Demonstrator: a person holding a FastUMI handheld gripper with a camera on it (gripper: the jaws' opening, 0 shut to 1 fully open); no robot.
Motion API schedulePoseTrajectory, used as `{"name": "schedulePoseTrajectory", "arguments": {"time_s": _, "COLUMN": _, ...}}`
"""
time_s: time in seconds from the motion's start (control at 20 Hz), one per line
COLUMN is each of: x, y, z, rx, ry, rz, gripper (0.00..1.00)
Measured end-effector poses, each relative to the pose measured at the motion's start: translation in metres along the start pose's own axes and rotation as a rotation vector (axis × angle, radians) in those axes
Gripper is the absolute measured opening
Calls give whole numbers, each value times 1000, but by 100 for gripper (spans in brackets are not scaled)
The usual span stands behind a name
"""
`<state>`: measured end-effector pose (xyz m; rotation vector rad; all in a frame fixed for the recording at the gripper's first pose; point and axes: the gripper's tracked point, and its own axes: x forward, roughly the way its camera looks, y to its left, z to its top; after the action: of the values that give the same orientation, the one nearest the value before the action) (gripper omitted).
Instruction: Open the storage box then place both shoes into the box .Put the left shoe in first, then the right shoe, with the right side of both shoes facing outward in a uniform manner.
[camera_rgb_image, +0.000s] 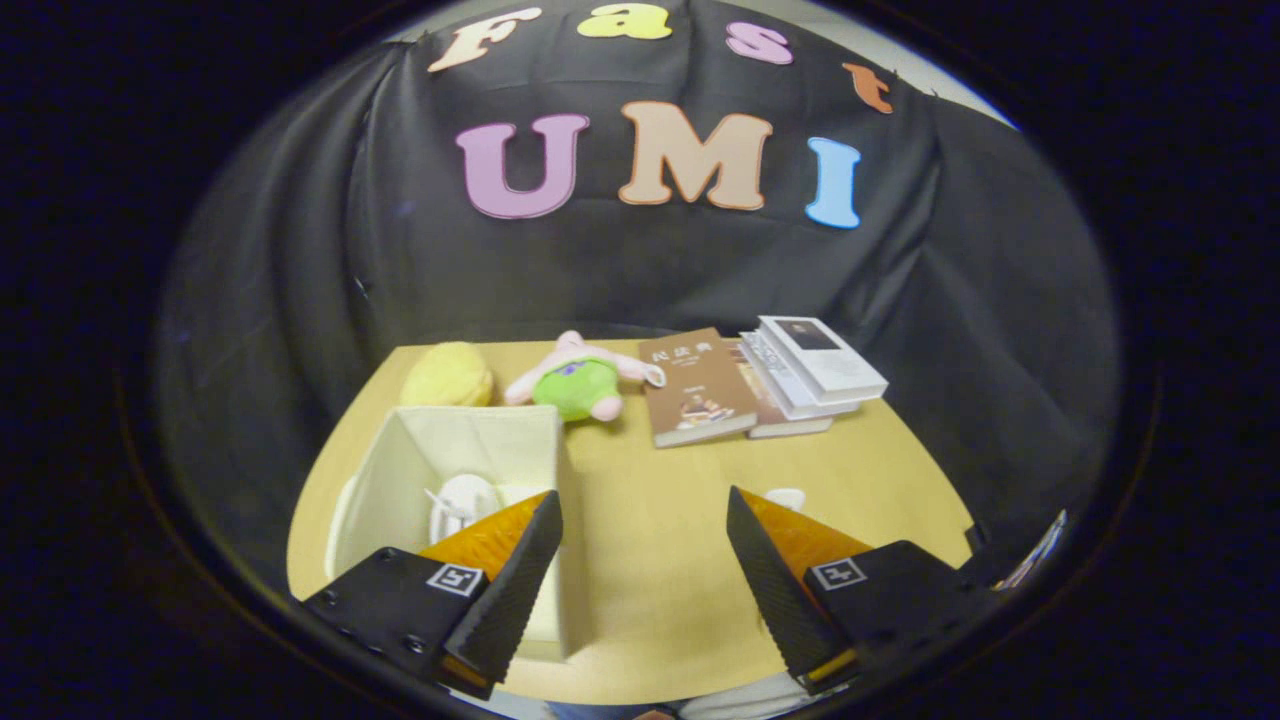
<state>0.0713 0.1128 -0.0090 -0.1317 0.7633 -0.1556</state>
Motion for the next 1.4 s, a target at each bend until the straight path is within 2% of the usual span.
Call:
{"name": "schedulePoseTrajectory", "arguments": {"time_s": 0.2, "x": 38, "y": -52, "z": -53, "rx": 71, "ry": 101, "rz": -76, "gripper": 100}}
{"name": "schedulePoseTrajectory", "arguments": {"time_s": 0.35, "x": 68, "y": -78, "z": -82, "rx": 109, "ry": 153, "rz": -95, "gripper": 100}}
{"name": "schedulePoseTrajectory", "arguments": {"time_s": 0.55, "x": 97, "y": -117, "z": -115, "rx": 30, "ry": 242, "rz": -178, "gripper": 100}}
{"name": "schedulePoseTrajectory", "arguments": {"time_s": 0.75, "x": 118, "y": -136, "z": -140, "rx": -69, "ry": 332, "rz": -222, "gripper": 100}}
{"name": "schedulePoseTrajectory", "arguments": {"time_s": 0.95, "x": 122, "y": -142, "z": -146, "rx": -127, "ry": 354, "rz": -227, "gripper": 97}}
{"name": "schedulePoseTrajectory", "arguments": {"time_s": 1.4, "x": 121, "y": -161, "z": -114, "rx": -46, "ry": 249, "rz": -222, "gripper": 96}}
